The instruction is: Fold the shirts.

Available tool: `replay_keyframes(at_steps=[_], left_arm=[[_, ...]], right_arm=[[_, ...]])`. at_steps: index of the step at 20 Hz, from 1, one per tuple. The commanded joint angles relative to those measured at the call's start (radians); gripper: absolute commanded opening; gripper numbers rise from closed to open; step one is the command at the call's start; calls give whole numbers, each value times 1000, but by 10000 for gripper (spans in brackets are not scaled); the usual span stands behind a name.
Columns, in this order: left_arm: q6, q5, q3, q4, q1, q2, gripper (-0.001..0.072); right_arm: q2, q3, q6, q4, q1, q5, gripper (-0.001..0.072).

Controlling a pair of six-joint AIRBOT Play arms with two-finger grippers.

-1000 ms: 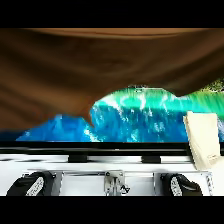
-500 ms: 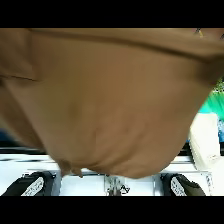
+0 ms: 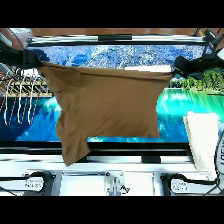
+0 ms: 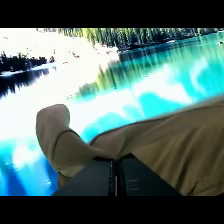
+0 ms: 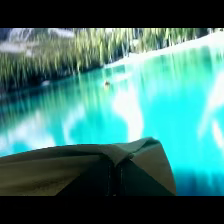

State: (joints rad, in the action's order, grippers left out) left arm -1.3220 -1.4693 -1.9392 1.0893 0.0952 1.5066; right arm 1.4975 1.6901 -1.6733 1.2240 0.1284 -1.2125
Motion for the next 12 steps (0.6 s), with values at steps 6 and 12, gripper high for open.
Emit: replay_keyframes(at_steps=[6, 12], left_arm=[[0, 177, 2, -230, -22, 285, 30], [-92, 73, -13, -225, -20, 331, 554]], right_arm=[[172, -7, -161, 9, -27, 309, 71], [180, 0, -39, -127, -8, 101, 546]])
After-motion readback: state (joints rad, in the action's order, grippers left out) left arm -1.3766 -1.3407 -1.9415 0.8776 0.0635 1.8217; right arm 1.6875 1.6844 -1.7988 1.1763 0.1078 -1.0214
